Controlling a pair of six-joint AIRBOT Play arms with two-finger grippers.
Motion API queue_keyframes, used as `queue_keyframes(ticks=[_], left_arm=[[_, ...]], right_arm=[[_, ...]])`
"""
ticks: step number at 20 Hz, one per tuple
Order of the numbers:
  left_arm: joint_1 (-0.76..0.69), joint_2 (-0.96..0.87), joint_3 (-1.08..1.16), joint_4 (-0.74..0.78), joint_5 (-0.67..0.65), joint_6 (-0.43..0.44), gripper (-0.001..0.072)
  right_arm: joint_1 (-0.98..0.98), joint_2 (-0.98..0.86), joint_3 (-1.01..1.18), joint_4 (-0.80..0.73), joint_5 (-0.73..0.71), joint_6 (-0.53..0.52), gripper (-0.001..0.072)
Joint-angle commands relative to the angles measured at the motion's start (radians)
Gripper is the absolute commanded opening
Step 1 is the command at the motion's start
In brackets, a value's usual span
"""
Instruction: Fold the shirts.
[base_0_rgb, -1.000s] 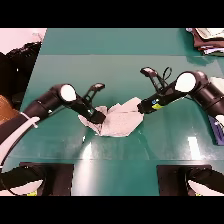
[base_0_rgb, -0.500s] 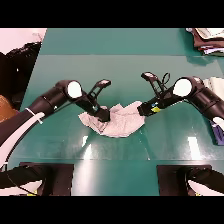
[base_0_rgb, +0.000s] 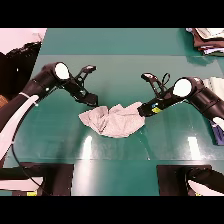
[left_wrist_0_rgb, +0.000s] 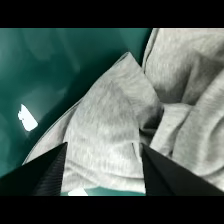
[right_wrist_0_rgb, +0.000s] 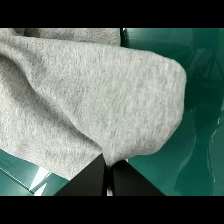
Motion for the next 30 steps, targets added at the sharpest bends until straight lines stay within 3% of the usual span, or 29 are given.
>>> queue_keyframes(ticks=[1,6,17,18,20,21,26,30], left_arm=[[0.032,-0.095,-0.007,-0.087,0.073,0.039,0.0538],[0.025,-0.163,-0.007,-0.247,0.169,0.084,0.0537],[-0.021,-0.178,-0.008,-0.179,0.131,0.086,0.0536],[-0.021,-0.179,-0.008,-0.181,0.132,0.086,0.051],[-0.021,-0.179,-0.008,-0.19,0.133,0.087,0.0106],[-0.021,-0.179,-0.008,-0.19,0.132,0.091,0.0024],[0.032,-0.143,0.056,-0.187,0.072,0.048,0.0024],[0.132,0.086,0.171,-0.184,0.089,0.049,0.0024]], right_arm=[[0.002,0.0,0.0,0.001,0.004,0.0,0.0012],[0.002,0.0,0.0,0.001,0.002,0.0,0.0012],[0.002,0.0,0.0,0.001,0.0,0.001,0.0012],[0.002,0.0,0.0,0.001,0.0,0.002,0.0012],[0.002,0.0,0.0,0.001,-0.002,0.009,0.0012],[0.002,0.0,0.0,0.001,-0.002,0.009,0.0012],[-0.032,0.059,0.008,-0.002,-0.006,0.008,0.0012],[-0.124,0.222,0.13,-0.008,-0.002,0.008,0.0012]])
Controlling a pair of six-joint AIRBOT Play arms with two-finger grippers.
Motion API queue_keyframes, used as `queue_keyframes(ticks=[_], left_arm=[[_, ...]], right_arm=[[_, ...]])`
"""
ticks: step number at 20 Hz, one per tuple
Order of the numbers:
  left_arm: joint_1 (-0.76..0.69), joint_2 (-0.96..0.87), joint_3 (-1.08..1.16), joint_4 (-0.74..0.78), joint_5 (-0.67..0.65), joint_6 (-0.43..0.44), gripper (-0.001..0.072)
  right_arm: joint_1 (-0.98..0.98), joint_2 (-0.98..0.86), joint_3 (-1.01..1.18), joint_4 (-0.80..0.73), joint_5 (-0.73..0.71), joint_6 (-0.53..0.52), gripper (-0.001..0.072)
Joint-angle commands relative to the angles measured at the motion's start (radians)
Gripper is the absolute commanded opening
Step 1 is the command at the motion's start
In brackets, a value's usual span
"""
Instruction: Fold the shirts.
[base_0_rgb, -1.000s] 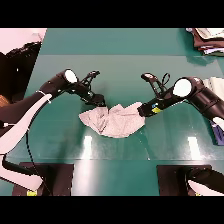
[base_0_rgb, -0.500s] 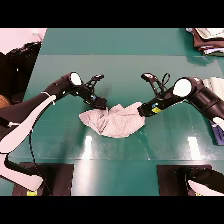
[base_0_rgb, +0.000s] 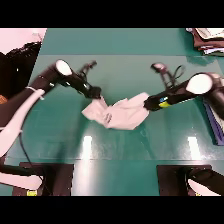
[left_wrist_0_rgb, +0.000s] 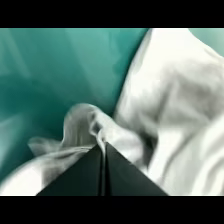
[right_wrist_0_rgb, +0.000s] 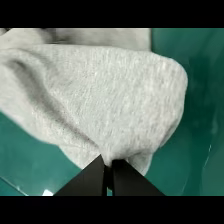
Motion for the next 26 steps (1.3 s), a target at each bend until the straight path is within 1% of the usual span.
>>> queue_keyframes(ticks=[1,5,9,12,13,15,17,19,22,25,26], left_arm=[[0.073,0.196,0.098,0.002,0.004,-0.008,0.0025],[0.082,0.444,0.159,0.004,0.003,-0.004,0.0024],[0.082,0.64,0.161,0.006,-0.002,-0.006,0.0024],[0.082,0.703,0.16,0.051,-0.011,-0.022,0.0024],[0.082,0.697,0.16,0.107,-0.039,-0.032,0.0024],[0.082,0.666,0.118,0.246,-0.098,-0.1,0.0024],[0.082,0.62,0.01,0.329,-0.117,-0.132,0.0025],[0.082,0.58,-0.138,0.329,-0.101,-0.131,0.0025],[0.082,0.53,-0.355,0.336,-0.01,-0.131,0.0025],[0.082,0.498,-0.459,0.342,0.057,-0.134,0.0025],[0.082,0.49,-0.463,0.343,0.067,-0.134,0.0025]], right_arm=[[-0.074,0.127,0.119,-0.004,0.001,-0.002,0.0012],[-0.119,0.222,0.272,-0.004,0.02,-0.002,0.0012],[-0.155,0.277,0.343,-0.005,0.121,0.005,0.0012],[-0.188,0.307,0.305,-0.005,0.212,0.086,0.0012],[-0.188,0.317,0.26,-0.004,0.223,0.106,0.0012],[-0.164,0.335,0.132,-0.004,0.226,0.141,0.0012],[-0.108,0.336,-0.032,-0.003,0.184,0.157,0.0012],[-0.031,0.336,-0.202,-0.002,0.097,0.173,0.0013],[0.099,0.336,-0.405,0.04,-0.079,0.192,0.0013],[0.182,0.336,-0.51,0.124,-0.19,0.198,0.0025],[0.188,0.336,-0.525,0.138,-0.2,0.197,0.0134]])
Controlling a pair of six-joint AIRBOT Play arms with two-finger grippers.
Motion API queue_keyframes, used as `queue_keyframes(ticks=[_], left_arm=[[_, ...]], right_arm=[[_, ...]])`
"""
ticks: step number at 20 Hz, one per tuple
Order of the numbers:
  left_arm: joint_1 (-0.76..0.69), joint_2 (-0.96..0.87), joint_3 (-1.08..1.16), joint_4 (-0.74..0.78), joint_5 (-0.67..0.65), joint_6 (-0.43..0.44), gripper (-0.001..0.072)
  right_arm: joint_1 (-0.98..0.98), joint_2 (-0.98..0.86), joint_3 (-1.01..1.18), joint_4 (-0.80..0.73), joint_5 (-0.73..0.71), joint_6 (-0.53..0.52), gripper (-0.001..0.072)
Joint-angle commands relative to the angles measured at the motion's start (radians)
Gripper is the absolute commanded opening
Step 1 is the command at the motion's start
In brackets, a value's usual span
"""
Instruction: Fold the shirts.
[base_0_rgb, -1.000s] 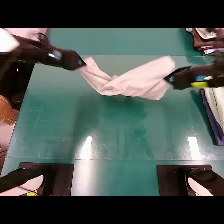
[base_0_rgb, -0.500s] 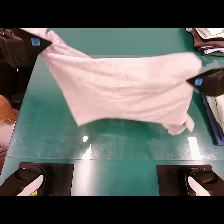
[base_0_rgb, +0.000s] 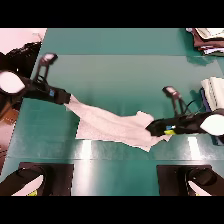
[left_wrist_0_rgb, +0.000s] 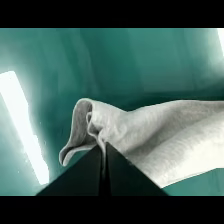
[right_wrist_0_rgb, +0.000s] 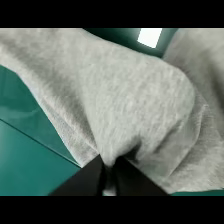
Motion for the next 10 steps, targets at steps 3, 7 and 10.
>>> queue_keyframes(ticks=[3,7,10], left_arm=[[0.001,-0.03,-0.087,0.019,0.094,-0.006,0.0025],[0.001,-0.03,-0.087,0.021,0.095,-0.006,0.0025],[0.001,-0.031,-0.087,0.009,0.105,-0.038,0.0025]], right_arm=[[0.041,0.003,-0.086,0.058,-0.084,0.008,0.0469],[-0.107,0.003,0.037,0.05,0.036,-0.091,0.0465],[-0.277,-0.086,0.142,0.058,0.152,-0.25,0.0448]])
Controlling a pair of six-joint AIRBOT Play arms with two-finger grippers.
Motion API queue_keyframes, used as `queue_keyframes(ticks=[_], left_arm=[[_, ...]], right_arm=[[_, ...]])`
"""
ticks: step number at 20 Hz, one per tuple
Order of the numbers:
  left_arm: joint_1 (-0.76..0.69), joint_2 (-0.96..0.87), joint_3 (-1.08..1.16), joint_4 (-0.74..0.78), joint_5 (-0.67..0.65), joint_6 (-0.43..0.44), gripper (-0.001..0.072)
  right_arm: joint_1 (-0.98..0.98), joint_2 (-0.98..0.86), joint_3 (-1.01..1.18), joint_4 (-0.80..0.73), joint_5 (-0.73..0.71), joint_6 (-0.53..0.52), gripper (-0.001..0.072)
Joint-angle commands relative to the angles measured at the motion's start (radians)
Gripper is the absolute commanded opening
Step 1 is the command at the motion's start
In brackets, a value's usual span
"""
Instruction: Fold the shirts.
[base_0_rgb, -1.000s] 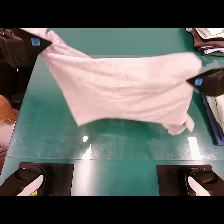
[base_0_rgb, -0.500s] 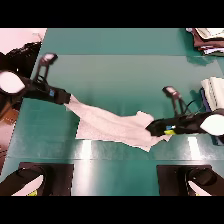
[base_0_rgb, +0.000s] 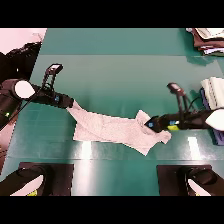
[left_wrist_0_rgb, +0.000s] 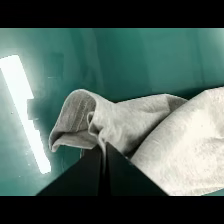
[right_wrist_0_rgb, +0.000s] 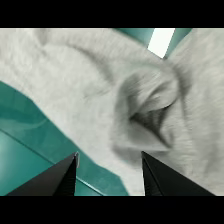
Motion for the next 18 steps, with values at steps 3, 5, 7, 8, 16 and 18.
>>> queue_keyframes(ticks=[3,5,7,8,16,18], left_arm=[[0.0,-0.001,-0.003,-0.012,0.026,-0.025,0.0025],[0.0,-0.001,-0.004,-0.012,0.026,-0.025,0.0025],[0.0,-0.001,-0.004,-0.012,0.023,-0.025,0.0025],[0.0,-0.001,-0.004,-0.012,0.022,-0.025,0.0025],[0.0,-0.001,-0.004,-0.012,0.024,-0.033,0.0025],[0.0,-0.001,-0.004,-0.013,0.024,-0.034,0.0025]], right_arm=[[-0.211,-0.281,0.179,0.008,0.153,-0.298,0.0448],[-0.204,-0.463,0.26,0.009,0.152,-0.343,0.0448],[-0.172,-0.644,0.345,0.01,0.155,-0.346,0.0448],[-0.152,-0.726,0.389,0.01,0.156,-0.346,0.0448],[-0.049,-0.955,0.592,-0.069,0.157,-0.326,0.0446],[-0.048,-0.955,0.599,-0.095,0.18,-0.325,0.041]])
